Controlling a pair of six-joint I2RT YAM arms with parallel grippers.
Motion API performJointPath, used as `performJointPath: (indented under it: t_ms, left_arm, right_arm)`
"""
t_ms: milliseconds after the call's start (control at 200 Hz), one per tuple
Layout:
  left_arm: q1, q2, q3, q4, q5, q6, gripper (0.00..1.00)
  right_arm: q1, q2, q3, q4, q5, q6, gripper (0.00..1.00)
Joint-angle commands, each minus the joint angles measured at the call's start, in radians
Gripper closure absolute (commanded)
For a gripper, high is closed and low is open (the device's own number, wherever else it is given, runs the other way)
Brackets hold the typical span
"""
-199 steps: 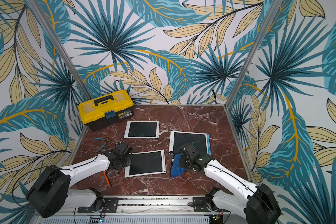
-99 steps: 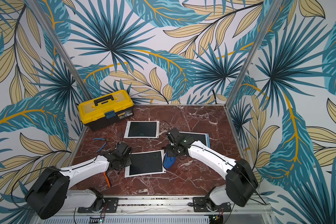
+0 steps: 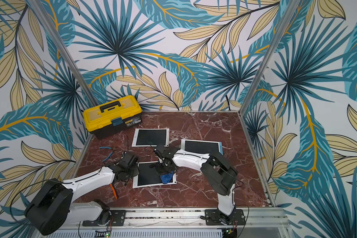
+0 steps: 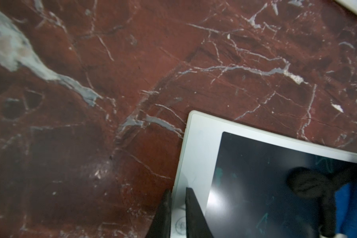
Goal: Wipe the drawing tablet
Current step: Wipe the dirt from the drawing tablet.
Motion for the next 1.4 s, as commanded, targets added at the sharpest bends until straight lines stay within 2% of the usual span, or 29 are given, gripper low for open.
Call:
performJointPath:
  t_ms: [0, 220, 305, 691, 766, 961, 1147, 1397]
  left_arm:
    - [0.001, 0.046, -0.057, 0.013, 0.088, 0.010, 0.85]
    - [0.001, 0.044, -0.065, 0.021, 0.091, 0.012, 0.86]
    - [0.001, 0.041, -0.069, 0.021, 0.088, 0.010, 0.86]
    - [0.001, 0.045, -0.056, 0.025, 0.094, 0.012, 0.86]
    - [0.001, 0.046, -0.056, 0.027, 0.094, 0.011, 0.85]
    - [0.001, 0.045, -0.059, 0.031, 0.102, 0.009, 0.86]
    - [0.001, 0.040, -0.059, 0.030, 0.104, 0.010, 0.86]
    - [0.001, 0.055, -0.057, 0.033, 0.110, 0.014, 0.86]
  right_arm:
    - [0.034, 0.060, 0.044, 0.057, -0.063, 0.051, 1.00]
    - [0.053, 0.152, 0.094, 0.128, -0.164, 0.105, 1.00]
    - [0.050, 0.153, 0.087, 0.117, -0.138, 0.101, 1.00]
    - [-0.069, -0.068, -0.190, 0.070, -0.026, 0.033, 1.00]
    - [-0.108, -0.112, -0.242, 0.074, -0.025, 0.032, 1.00]
    - [-0.101, -0.145, -0.316, 0.133, -0.093, 0.067, 1.00]
    - [-0.024, -0.112, -0.268, 0.167, -0.128, 0.097, 1.00]
    - [0.025, -0.008, -0.132, 0.203, -0.180, 0.139, 1.00]
